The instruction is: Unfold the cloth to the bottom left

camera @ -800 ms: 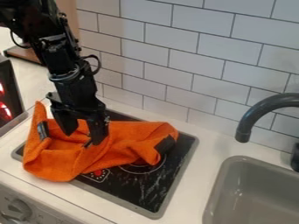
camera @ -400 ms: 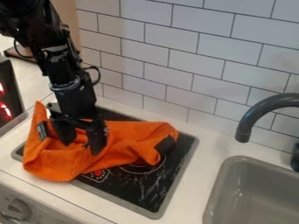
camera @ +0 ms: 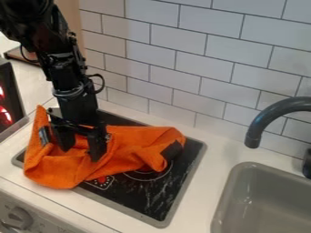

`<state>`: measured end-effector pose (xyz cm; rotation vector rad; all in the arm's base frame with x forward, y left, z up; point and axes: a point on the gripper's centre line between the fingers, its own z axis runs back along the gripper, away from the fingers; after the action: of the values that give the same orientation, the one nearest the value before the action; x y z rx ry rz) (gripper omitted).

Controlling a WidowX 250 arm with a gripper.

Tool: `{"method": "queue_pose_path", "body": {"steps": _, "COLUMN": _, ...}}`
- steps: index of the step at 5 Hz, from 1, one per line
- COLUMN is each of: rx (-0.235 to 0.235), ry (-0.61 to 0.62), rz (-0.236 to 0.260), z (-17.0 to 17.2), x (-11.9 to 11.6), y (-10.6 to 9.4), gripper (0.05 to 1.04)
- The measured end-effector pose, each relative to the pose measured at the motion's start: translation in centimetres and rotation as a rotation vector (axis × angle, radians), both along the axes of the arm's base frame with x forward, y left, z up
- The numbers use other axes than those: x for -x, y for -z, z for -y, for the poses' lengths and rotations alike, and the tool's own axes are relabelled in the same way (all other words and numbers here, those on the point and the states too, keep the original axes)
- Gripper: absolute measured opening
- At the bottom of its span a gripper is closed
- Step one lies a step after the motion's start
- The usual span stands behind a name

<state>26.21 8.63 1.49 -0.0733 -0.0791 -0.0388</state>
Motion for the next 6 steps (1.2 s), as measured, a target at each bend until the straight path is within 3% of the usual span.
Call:
{"method": "queue_pose_path", "body": {"steps": 2, "rx": 0.005, "ry": 0.012, "rz": -0.015, "z": -0.1, "x": -1.1, "y": 1.0, "gripper": 0.999}}
{"method": "queue_pose_path", "body": {"steps": 3, "rx": -0.001, "ry": 0.072, "rz": -0.042, "z": 1.0, "x": -1.7, "y": 1.9, "gripper": 0.941}}
{"method": "queue_pose_path", "body": {"steps": 5, "rx": -0.012, "ry": 0.074, "rz": -0.030, "z": 0.9, "x": -1.9, "y": 2.2, "gripper": 0.339}}
{"method": "queue_pose_path", "body": {"steps": 6, "rx": -0.005, "ry": 0.073, "rz": -0.037, "z": 1.1, "x": -1.7, "y": 2.3, "gripper": 0.154}}
